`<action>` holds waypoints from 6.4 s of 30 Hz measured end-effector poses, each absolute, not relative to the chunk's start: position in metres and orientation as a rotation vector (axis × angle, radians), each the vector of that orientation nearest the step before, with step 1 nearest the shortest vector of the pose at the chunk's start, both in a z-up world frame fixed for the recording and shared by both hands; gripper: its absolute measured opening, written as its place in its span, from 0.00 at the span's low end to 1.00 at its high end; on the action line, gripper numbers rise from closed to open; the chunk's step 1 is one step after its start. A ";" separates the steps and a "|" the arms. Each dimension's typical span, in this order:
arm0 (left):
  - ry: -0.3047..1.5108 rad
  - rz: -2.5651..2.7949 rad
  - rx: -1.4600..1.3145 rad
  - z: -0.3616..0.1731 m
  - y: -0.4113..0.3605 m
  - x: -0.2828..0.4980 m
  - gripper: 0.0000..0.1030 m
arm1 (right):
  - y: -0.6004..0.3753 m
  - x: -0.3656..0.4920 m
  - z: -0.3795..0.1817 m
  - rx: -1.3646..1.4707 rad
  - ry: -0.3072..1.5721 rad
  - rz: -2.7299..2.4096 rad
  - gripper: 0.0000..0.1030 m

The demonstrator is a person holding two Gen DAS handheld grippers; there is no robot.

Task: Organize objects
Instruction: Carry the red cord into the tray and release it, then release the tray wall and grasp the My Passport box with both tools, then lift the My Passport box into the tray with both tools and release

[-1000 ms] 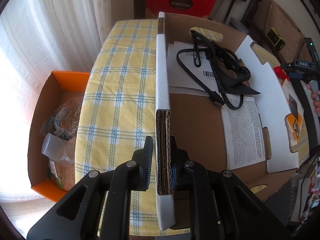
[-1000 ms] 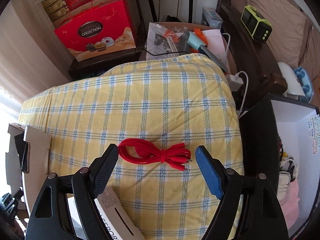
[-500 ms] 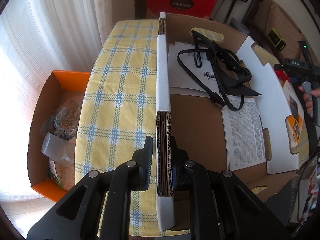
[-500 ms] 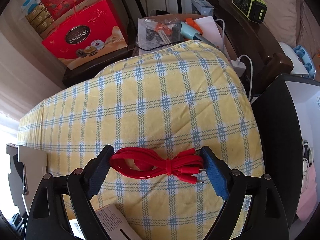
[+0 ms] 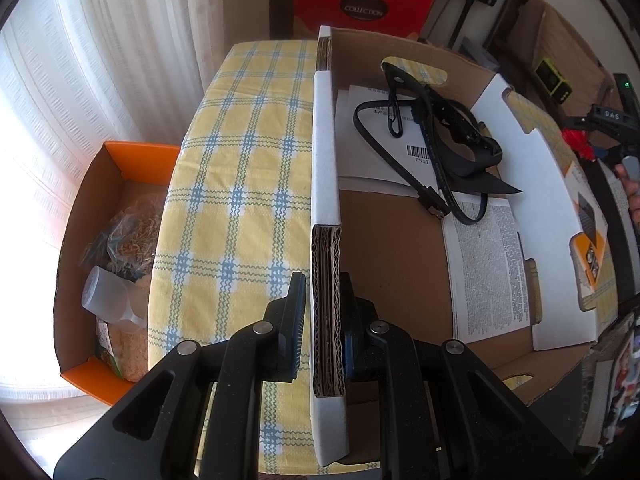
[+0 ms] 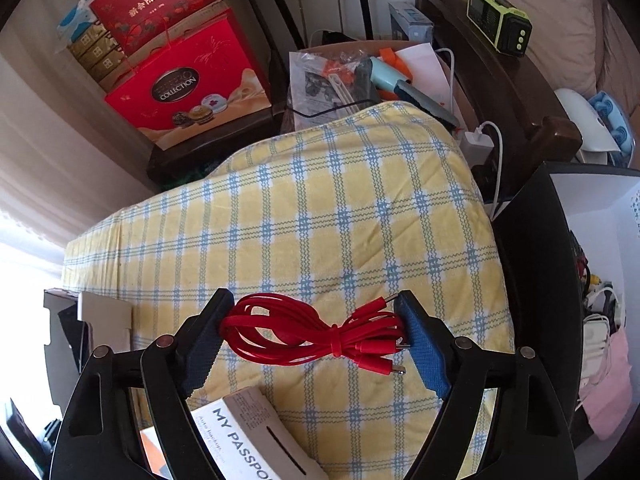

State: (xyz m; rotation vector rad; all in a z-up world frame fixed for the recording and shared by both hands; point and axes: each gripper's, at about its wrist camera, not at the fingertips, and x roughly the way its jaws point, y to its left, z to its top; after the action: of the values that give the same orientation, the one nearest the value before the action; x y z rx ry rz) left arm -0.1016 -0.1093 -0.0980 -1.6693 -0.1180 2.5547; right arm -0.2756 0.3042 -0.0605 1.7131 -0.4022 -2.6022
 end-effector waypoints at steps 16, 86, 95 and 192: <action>-0.139 2.552 -1.669 -0.098 -0.111 -0.104 0.14 | 0.158 -0.256 0.017 1.480 -0.114 -2.441 0.81; -0.181 2.708 -1.476 -0.031 -0.126 -0.070 0.91 | 0.090 -0.187 0.013 1.389 0.042 -2.316 0.85; -0.191 2.605 -1.409 -0.009 -0.084 -0.069 0.95 | 0.168 -0.163 0.019 1.431 -0.011 -2.434 0.86; -0.420 2.478 -1.418 -0.005 -0.102 -0.076 0.47 | 0.083 -0.111 -0.009 1.396 -0.173 -2.220 0.44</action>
State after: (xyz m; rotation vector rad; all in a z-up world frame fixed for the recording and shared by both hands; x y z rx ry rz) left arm -0.0760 -0.1016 -0.0046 -1.4185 -0.4200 2.4776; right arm -0.1112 0.0828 -0.0089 1.3958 -0.1731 -2.2200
